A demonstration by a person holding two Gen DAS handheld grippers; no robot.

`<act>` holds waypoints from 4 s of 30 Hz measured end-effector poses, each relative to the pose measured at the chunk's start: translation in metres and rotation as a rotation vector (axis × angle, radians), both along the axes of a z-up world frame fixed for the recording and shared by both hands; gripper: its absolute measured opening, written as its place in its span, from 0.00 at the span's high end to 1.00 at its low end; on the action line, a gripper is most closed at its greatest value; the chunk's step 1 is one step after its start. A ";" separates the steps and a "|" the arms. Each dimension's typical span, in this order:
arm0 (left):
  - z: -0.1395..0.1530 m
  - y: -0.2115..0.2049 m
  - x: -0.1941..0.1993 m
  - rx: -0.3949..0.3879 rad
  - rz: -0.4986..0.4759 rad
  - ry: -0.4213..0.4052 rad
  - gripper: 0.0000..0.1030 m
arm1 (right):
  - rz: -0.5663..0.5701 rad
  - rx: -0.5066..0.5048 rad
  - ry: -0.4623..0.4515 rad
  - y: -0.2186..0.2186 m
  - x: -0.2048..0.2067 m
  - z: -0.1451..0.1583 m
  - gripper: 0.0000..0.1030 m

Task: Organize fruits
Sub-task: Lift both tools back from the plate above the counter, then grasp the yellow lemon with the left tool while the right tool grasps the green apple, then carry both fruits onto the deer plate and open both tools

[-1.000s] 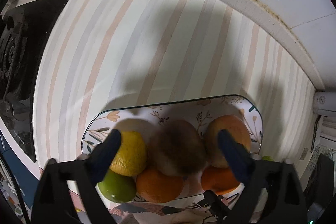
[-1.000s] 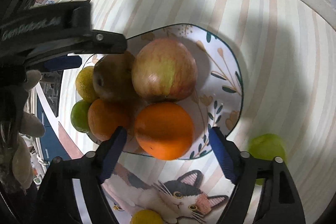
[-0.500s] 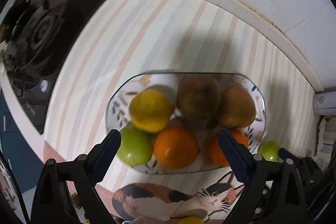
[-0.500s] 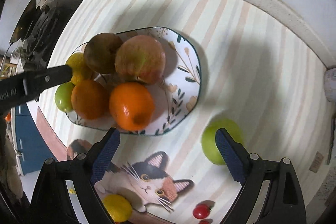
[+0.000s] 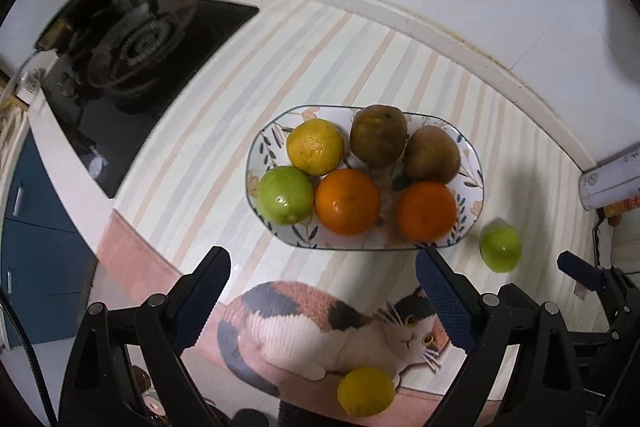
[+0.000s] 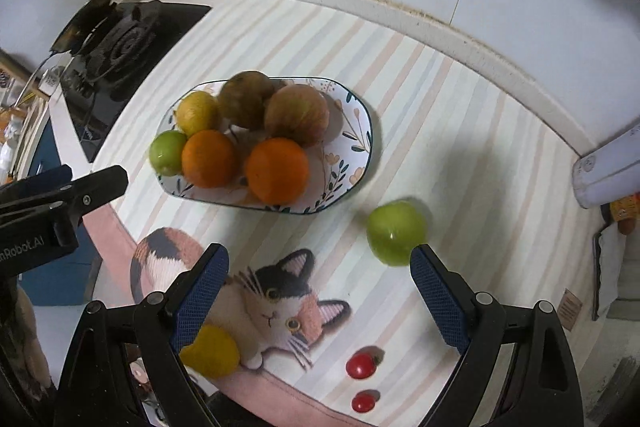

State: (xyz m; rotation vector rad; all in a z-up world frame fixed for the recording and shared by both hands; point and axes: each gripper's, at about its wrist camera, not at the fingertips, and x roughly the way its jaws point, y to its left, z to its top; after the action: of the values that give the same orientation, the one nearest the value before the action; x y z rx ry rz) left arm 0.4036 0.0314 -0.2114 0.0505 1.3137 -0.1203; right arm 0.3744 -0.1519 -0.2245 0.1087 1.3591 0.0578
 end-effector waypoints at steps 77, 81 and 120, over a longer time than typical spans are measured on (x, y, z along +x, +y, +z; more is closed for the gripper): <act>-0.132 -0.039 -0.126 0.013 -0.008 0.262 0.41 | -0.016 0.144 0.236 -0.046 0.019 -0.137 0.41; -0.129 -0.034 -0.114 0.003 0.008 0.246 0.41 | 0.038 0.183 0.285 -0.024 -0.011 -0.140 0.41; -0.051 0.044 0.115 -0.003 0.090 0.090 0.41 | -0.157 0.164 0.107 -0.050 0.104 -0.096 0.41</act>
State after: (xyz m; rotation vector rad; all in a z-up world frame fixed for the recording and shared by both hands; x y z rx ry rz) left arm 0.5184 0.0757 -0.2628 -0.0172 1.4031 -0.0483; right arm 0.4783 -0.2015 -0.3207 0.3598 1.4471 0.0319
